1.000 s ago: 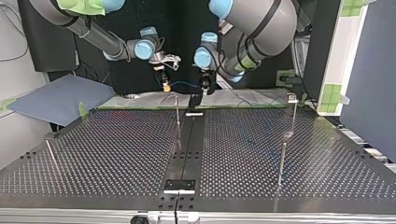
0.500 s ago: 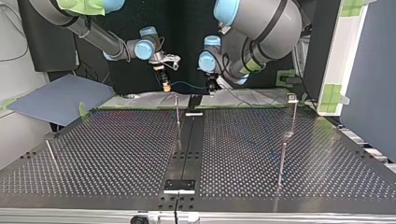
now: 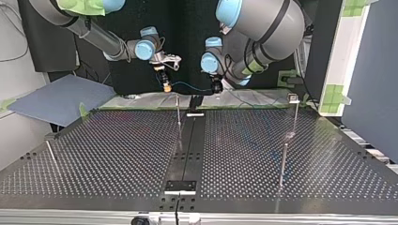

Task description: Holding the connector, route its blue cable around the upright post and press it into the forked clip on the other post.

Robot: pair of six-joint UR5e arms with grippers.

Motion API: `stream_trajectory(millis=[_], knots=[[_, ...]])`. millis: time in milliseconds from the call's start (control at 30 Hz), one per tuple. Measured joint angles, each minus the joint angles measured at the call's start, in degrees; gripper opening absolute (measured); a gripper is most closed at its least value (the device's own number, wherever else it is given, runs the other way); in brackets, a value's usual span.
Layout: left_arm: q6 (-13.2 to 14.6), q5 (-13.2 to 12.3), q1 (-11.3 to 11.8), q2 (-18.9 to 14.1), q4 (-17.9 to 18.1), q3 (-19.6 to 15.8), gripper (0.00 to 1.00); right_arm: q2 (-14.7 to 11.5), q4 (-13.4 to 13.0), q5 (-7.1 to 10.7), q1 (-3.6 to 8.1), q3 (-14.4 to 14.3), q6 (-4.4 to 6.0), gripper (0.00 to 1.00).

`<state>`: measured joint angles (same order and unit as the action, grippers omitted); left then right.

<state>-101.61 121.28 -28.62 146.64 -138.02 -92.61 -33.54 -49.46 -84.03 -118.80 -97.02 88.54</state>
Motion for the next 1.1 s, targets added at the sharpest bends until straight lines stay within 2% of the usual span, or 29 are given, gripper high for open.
stream_trajectory(millis=[433,467,500,567,600,667,700,733,767,1100], knots=[[-0.17,0.19,-0.72,-0.02,1.23,-0.01,1.0,0.0,0.03,0.0,0.1,-0.01,-0.1,0.0],[-0.17,0.16,-0.73,-0.01,1.23,-0.02,0.93,0.0,0.01,0.0,0.11,-0.01,-0.1,0.0],[-0.17,0.09,-0.73,-0.01,1.24,-0.02,0.93,-0.01,-0.02,0.0,0.1,-0.01,-0.09,0.0],[-0.16,-0.33,-0.74,-0.01,1.27,-0.02,0.6,0.0,-0.07,0.0,0.1,0.0,-0.06,0.0],[-0.13,-0.58,-0.74,-0.01,1.33,-0.02,0.6,0.0,-0.1,0.0,0.1,0.0,-0.05,0.0],[-0.02,-1.24,-0.75,-0.01,1.63,-0.01,0.39,0.0,-0.14,0.0,0.1,-0.01,-0.03,0.0],[0.05,-1.44,-0.75,-0.01,1.76,-0.01,0.39,0.0,-0.16,0.0,0.1,0.0,-0.03,0.0],[0.11,-1.56,-0.75,-0.01,1.86,-0.01,0.27,-0.01,-0.16,0.0,0.11,-0.01,-0.03,0.0],[0.19,-1.6,-0.75,-0.01,1.96,-0.01,0.22,-0.01,-0.19,0.0,0.11,0.0,-0.02,0.0],[0.04,-3.47,-0.75,-0.01,3.03,0.0,0.22,0.0,-0.18,0.0,0.09,-0.02,-0.02,0.0]])
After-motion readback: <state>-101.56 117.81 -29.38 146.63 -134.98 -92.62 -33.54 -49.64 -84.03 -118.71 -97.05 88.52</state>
